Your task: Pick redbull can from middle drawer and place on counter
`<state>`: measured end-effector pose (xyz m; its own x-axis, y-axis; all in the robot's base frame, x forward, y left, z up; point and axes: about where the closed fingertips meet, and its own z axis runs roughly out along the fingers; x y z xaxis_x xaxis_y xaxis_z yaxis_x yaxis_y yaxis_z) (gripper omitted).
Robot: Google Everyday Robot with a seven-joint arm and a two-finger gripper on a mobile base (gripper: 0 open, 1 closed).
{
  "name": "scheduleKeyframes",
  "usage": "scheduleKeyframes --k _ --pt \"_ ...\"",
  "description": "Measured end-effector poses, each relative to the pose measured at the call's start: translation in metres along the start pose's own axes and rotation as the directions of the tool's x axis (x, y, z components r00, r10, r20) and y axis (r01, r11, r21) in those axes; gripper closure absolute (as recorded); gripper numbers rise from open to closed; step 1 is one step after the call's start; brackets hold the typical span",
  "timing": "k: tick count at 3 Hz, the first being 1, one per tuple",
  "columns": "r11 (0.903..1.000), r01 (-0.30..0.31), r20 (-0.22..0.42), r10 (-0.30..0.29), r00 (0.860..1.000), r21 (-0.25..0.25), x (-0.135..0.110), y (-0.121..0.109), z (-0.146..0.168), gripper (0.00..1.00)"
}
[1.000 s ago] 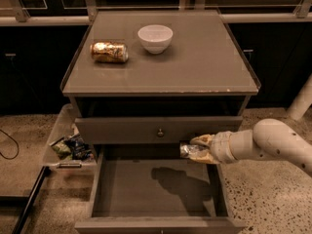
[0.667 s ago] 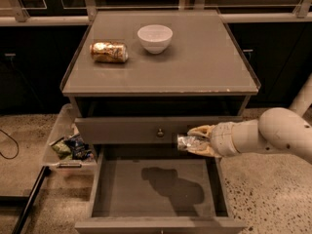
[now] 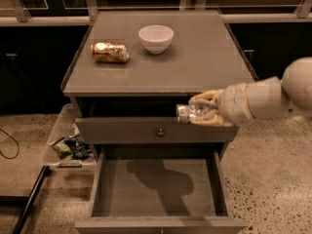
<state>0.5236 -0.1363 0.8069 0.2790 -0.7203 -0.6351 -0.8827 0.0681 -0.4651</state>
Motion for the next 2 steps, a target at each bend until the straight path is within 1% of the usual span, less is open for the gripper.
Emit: scheduleKeyframes --k 1,2 --pt "0.9975 -0.063 0.074 0.065 0.995 -0.03 -0.012 -0.042 -0.026 1.0" --pt "0.999 -0.04 0.081 0.039 0.996 0.021 -0.021 -0.067 -0.05 1.0"
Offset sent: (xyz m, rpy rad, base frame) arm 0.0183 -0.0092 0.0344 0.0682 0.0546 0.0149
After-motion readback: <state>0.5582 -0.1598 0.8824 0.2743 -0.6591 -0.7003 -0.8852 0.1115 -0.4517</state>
